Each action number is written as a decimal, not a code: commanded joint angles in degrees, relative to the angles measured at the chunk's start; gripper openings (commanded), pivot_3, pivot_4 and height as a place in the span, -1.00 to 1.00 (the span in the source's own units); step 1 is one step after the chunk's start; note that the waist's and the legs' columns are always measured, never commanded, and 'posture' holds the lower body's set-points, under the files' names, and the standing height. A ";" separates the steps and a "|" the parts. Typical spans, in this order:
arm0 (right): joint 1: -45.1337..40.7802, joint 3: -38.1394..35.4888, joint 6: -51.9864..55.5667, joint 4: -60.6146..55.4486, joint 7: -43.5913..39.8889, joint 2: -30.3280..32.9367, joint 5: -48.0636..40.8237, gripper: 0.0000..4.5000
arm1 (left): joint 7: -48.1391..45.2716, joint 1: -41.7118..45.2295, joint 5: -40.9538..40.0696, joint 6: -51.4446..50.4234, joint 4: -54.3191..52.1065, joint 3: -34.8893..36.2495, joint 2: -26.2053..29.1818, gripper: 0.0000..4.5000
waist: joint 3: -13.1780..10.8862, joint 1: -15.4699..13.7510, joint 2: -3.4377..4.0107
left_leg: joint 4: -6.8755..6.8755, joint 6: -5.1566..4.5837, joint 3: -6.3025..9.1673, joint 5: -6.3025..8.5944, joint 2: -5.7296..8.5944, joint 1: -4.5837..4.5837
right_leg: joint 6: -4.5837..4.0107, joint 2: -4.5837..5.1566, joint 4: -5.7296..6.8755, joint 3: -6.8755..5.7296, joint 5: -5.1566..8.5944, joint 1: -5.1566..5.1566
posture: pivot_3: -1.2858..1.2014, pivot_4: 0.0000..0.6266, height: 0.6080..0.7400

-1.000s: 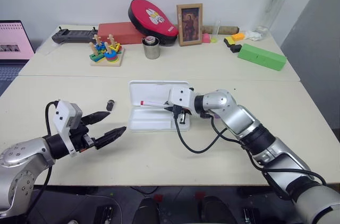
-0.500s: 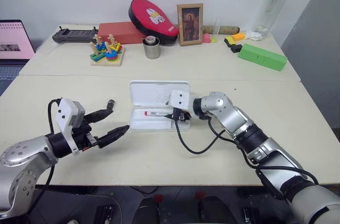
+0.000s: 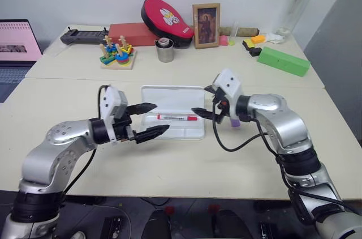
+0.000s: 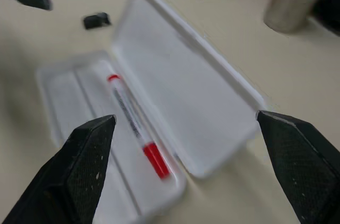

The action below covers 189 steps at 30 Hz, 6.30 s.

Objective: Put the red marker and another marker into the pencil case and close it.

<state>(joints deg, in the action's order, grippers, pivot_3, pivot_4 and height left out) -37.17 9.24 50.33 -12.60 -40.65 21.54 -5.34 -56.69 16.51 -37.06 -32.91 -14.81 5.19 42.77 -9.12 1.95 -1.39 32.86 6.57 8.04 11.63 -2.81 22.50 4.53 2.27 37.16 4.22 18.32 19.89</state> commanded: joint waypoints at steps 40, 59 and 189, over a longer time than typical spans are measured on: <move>5.92 -10.76 17.58 3.42 29.07 -9.36 2.99 -0.53 | -4.13 10.86 3.26 4.36 6.17 -3.37 -5.34 1.00 | 0.04 0.85 0.04 | 0.01 -0.02 0.01 -0.01 0.00 -0.06 | 0.02 0.00 -0.05 0.01 -0.01 -0.16 | 0.03 -0.52 1.00; -13.08 14.31 -10.21 8.03 -7.61 -0.98 -3.06 -0.53 | -0.09 -20.13 -4.54 -4.45 -5.54 26.45 5.42 1.00 | -0.14 2.70 0.31 | -0.07 -0.05 -0.05 0.02 -0.02 -0.01 | -0.03 0.01 -0.11 0.06 0.03 0.09 | 0.03 -0.52 1.00; -14.32 4.43 -4.73 0.61 -9.02 -4.71 -13.04 1.00 | 25.35 11.63 15.03 3.20 20.76 12.45 -6.17 -0.76 | 0.17 1.06 -0.23 | -0.03 0.04 0.04 -0.03 -0.02 0.13 | 0.02 0.00 0.06 -0.08 -0.01 0.19 | 0.03 -0.52 1.00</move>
<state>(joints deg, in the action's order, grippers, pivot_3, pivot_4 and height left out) -51.23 16.65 46.90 -8.54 -48.04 15.53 -15.87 -28.90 25.45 -19.29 -33.57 11.27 14.94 35.63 -8.95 3.01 -1.61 32.83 6.63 8.08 11.58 -2.82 22.63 4.55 2.28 37.21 4.14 18.31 20.06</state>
